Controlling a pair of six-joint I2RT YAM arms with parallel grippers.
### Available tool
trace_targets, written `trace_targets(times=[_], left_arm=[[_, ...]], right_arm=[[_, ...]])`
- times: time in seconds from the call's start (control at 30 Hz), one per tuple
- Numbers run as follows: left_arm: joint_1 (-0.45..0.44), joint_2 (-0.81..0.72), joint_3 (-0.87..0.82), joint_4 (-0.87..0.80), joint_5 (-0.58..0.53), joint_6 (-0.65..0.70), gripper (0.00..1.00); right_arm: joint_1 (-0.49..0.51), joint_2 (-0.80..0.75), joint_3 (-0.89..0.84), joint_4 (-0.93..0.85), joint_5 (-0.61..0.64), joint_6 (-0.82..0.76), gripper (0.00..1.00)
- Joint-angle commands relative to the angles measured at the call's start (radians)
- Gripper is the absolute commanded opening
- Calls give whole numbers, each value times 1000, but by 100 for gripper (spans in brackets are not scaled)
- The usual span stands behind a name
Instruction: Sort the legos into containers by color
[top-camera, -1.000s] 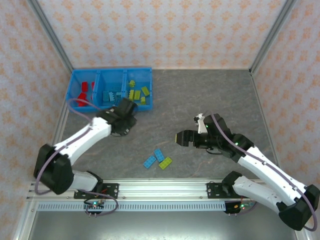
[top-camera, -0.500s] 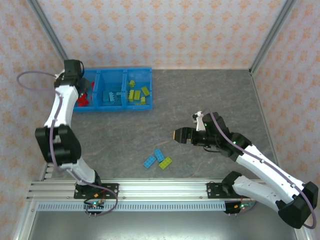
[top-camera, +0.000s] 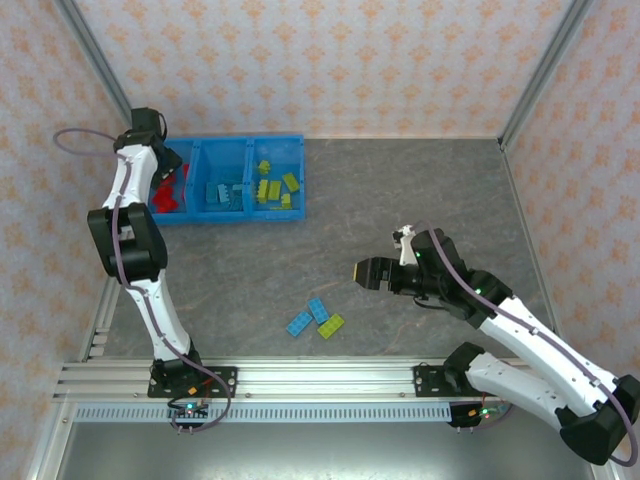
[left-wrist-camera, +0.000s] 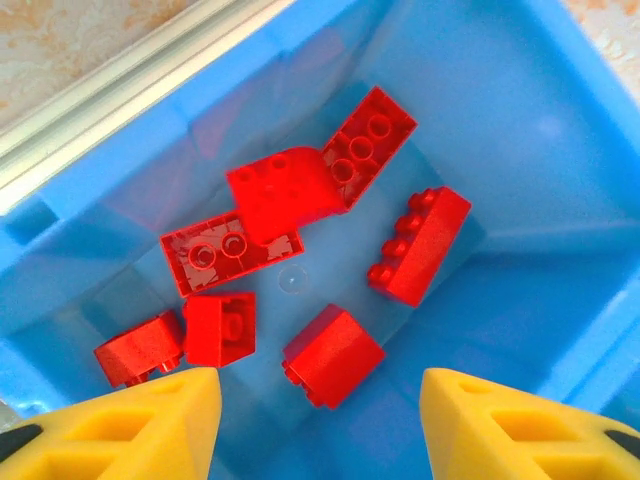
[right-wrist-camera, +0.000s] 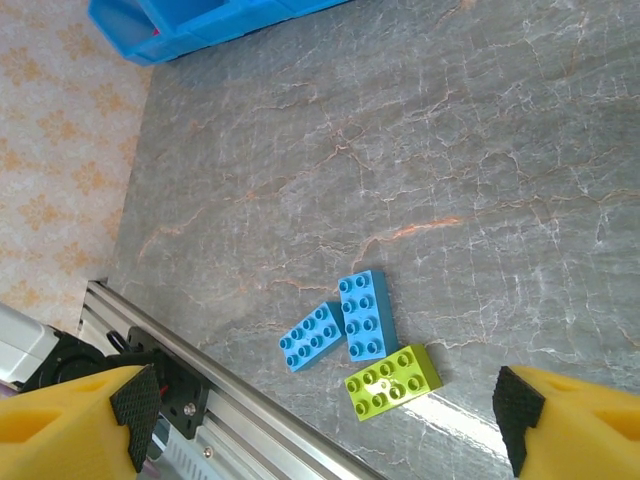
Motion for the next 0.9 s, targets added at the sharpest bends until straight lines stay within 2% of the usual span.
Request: trace_targets(times=[0.0,0.13,0.27,0.4,0.53,0.67,0.77,0.87], left_arm=[[9,-165,-57,-14,14,-3,55],[-47,-398,-245,55,92,-35,53],[-232,-604,-395,89,73,30,51],[-459,-728,-516,118,75,202,49],[-609,-792,-623,134,129,430,49],[-640,-816,-686,113,243,605,52],[-641,-777,-626,6,325,715,61],[-641,-755,-616,-13,323,744,65]], right_arm=[[4,19,32,5,43,-3,89],[6,70,30,3,82,1,88],[33,131,30,-1,102,-5,87],[128,195,32,-22,174,-40,86],[264,292,43,-45,278,-58,88],[435,420,55,-47,407,-60,99],[539,536,91,-50,504,-78,99],[577,669,143,-46,538,-107,99]])
